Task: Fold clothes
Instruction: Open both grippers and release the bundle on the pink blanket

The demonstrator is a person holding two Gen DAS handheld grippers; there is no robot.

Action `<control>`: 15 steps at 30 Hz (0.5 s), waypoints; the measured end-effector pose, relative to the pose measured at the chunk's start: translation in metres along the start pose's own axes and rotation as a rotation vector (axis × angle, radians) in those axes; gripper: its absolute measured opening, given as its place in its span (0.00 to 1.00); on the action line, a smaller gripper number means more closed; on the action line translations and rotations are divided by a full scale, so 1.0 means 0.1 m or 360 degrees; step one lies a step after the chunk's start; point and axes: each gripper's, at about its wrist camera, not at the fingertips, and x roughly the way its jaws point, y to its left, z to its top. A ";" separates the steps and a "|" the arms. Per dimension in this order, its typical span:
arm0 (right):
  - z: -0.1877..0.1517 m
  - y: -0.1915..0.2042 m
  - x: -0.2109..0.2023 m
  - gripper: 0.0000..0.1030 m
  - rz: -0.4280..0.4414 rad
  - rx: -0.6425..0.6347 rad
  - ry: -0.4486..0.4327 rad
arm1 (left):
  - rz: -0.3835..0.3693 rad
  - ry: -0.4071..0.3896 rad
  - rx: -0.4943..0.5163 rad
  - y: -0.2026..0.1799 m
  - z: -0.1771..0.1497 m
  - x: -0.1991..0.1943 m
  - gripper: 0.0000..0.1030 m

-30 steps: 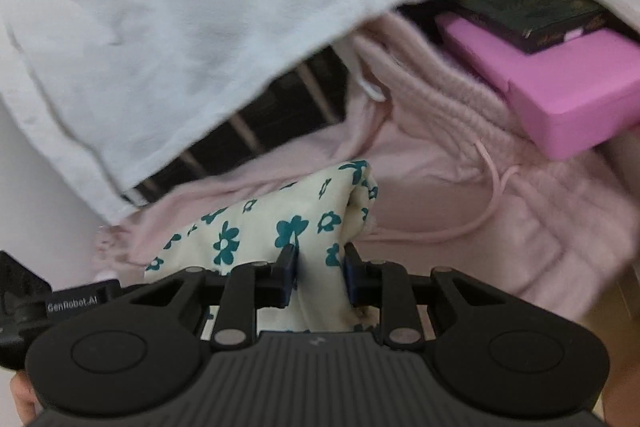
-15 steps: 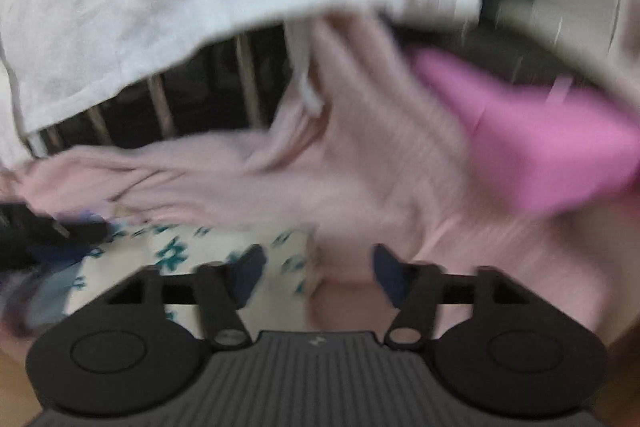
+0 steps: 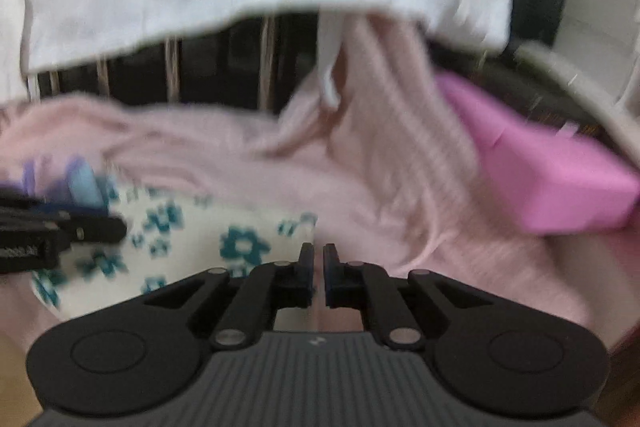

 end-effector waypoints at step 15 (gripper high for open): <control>-0.90 0.64 -2.32 0.53 0.0368 0.0193 -0.0050 | 0.0207 -0.0002 -0.0006 0.37 -1.41 -2.66 0.67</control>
